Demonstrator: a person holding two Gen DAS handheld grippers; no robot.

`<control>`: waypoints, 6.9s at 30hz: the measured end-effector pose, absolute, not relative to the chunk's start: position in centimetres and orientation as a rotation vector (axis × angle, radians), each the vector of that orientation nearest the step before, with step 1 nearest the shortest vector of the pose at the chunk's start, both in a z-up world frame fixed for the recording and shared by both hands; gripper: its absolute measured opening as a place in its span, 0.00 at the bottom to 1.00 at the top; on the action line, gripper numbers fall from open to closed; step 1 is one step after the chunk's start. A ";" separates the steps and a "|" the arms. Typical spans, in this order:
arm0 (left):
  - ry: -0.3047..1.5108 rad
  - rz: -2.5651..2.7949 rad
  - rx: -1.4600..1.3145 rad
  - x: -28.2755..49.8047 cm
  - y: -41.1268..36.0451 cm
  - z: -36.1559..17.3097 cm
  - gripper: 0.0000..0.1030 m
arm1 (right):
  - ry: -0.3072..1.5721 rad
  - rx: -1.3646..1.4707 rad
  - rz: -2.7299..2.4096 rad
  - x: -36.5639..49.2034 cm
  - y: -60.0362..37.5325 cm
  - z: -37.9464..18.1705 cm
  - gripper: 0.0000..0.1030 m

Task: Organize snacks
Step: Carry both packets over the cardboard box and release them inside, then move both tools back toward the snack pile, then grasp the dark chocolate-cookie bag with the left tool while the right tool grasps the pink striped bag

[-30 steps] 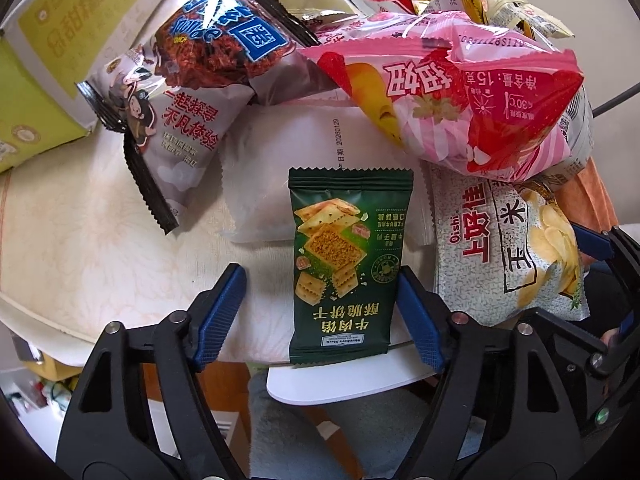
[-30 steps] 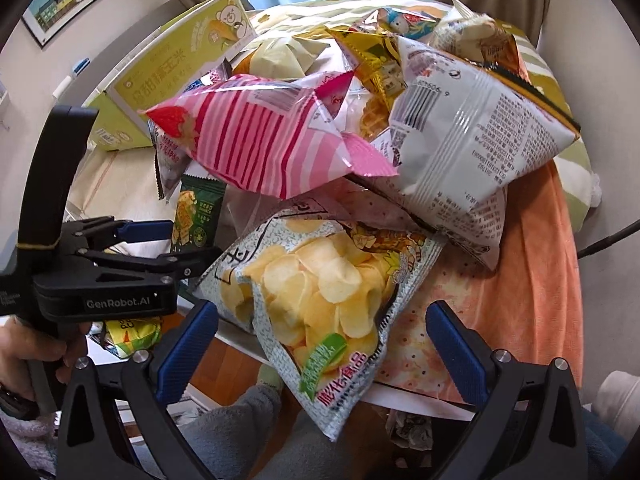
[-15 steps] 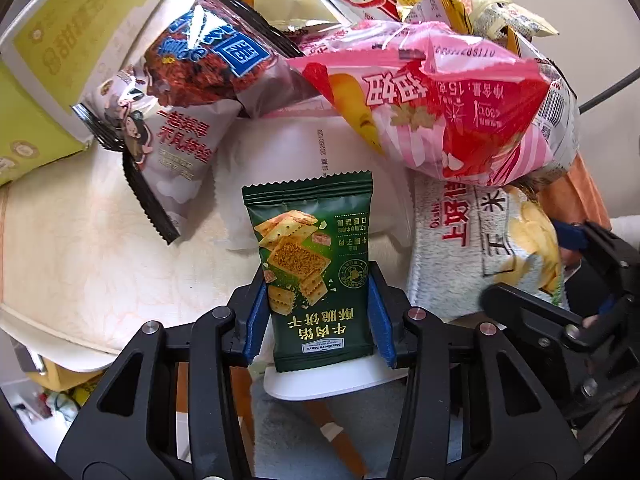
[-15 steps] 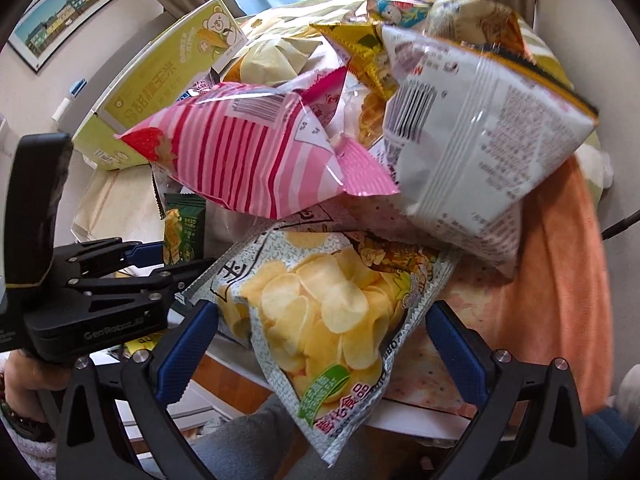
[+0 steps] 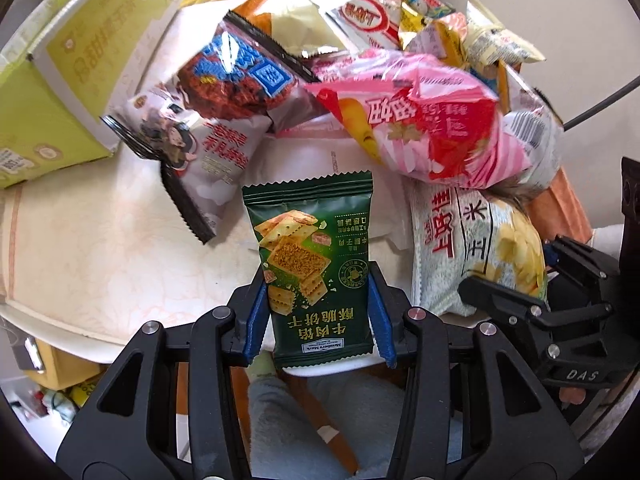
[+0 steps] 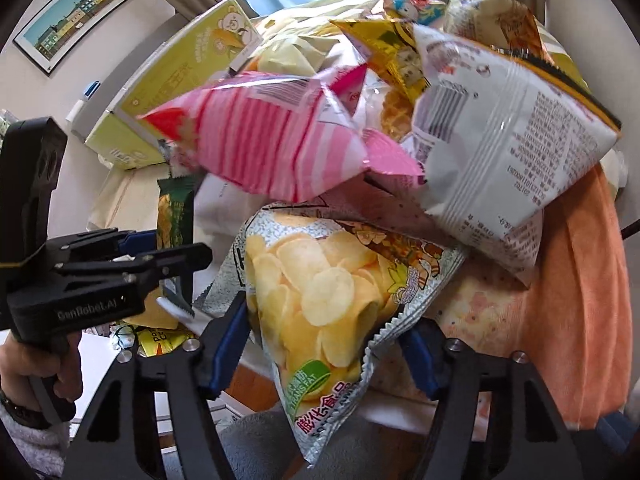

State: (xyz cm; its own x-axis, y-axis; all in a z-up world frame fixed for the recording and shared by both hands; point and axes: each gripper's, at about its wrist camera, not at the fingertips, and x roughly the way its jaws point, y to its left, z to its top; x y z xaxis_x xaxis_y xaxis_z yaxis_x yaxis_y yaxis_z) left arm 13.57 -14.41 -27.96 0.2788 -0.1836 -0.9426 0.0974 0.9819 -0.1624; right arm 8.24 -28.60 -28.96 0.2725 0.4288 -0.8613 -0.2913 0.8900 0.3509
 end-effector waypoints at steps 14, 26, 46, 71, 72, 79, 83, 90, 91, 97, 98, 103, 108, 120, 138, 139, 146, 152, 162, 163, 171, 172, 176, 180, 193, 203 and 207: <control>1.173 -0.172 -0.134 8.8 -11.9 -21.7 0.39 | 1.152 0.130 0.522 5.9 -26.7 -23.0 0.63; 1.017 -0.095 -0.208 10.4 -7.2 -15.5 0.39 | 0.981 0.092 0.578 8.0 -23.6 -16.3 0.63; 1.034 -0.123 -0.192 25.0 13.8 -13.3 0.39 | 0.952 -0.013 0.543 19.1 -2.9 -13.6 0.63; 1.192 -0.124 -0.106 29.5 18.8 -19.3 1.00 | 1.080 -0.184 0.420 24.3 4.6 -18.4 0.63; 1.185 -0.108 -0.126 29.2 19.2 -19.1 1.00 | 1.079 -0.183 0.425 24.4 4.5 -18.4 0.63; 1.161 -0.045 -0.201 27.4 20.8 -18.8 1.00 | 1.097 -0.224 0.476 25.0 6.0 -19.2 0.65; 1.148 -0.013 -0.228 26.7 21.6 -18.4 1.00 | 1.096 -0.215 0.505 25.2 6.7 -19.9 0.66; 1.117 0.018 -0.237 25.0 22.6 -17.5 1.00 | 1.060 -0.171 0.509 24.6 6.8 -20.6 1.00; 1.114 0.018 -0.237 24.7 22.6 -17.4 1.00 | 1.047 -0.166 0.508 24.4 6.7 -20.5 1.00; 1.087 0.000 -0.247 23.2 22.5 -16.6 1.00 | 1.032 -0.104 0.483 23.0 5.3 -19.0 1.00; 1.080 -0.004 -0.245 23.1 22.4 -16.4 1.00 | 1.027 -0.094 0.481 22.8 5.1 -18.6 1.00; 1.025 -0.010 -0.187 22.0 21.4 -14.6 1.00 | 0.964 -0.088 0.455 21.1 4.6 -15.9 1.00; 0.977 -0.071 -0.131 21.0 19.9 -13.1 1.00 | 0.904 -0.041 0.438 19.0 3.3 -13.5 1.00; 0.918 -0.241 -0.082 20.1 10.3 -10.8 1.00 | 0.792 0.009 0.293 14.3 -5.2 -9.5 1.00; 1.102 -0.234 0.064 18.5 -9.8 -17.9 1.00 | 0.963 -0.081 0.320 11.2 -23.2 -15.2 1.00; 1.121 -0.221 0.067 18.5 -10.3 -18.8 1.00 | 0.972 -0.087 0.333 11.1 -23.5 -15.7 1.00; 1.207 -0.195 0.137 19.4 -12.4 -23.1 1.00 | 1.027 -0.131 0.415 11.6 -23.7 -20.4 1.00; 1.252 -0.194 0.238 21.1 -13.1 -25.9 0.99 | 1.053 -0.179 0.407 11.9 -22.7 -23.1 1.00; 1.331 -0.208 0.303 23.9 -12.9 -29.4 0.94 | 1.080 -0.224 0.368 13.1 -21.1 -25.0 1.00; 1.338 -0.214 0.307 24.0 -12.9 -29.7 0.93 | 1.086 -0.227 0.363 13.2 -21.0 -25.2 1.00; 1.372 -0.212 0.285 24.8 -11.7 -30.3 0.68 | 1.106 -0.227 0.343 13.9 -21.0 -26.1 1.00; 1.381 -0.214 0.262 25.0 -11.4 -30.3 0.68 | 1.110 -0.222 0.342 14.0 -21.0 -26.2 1.00; 1.370 -0.217 0.257 25.0 -11.3 -30.2 0.59 | 1.115 -0.217 0.339 14.5 -21.0 -26.5 1.00; 1.357 -0.223 0.235 24.5 -11.3 -29.7 0.52 | 1.119 -0.208 0.350 14.7 -21.1 -26.8 1.00; 1.343 -0.210 0.166 24.1 -10.9 -28.6 0.52 | 1.104 -0.282 0.393 14.7 -21.0 -27.2 0.71; 1.272 -0.187 0.127 22.2 -11.5 -25.2 0.52 | 1.076 -0.241 0.443 13.7 -21.6 -24.9 0.60; 1.230 -0.172 0.106 21.2 -11.6 -23.3 0.52 | 1.052 -0.223 0.472 13.4 -21.9 -23.3 0.60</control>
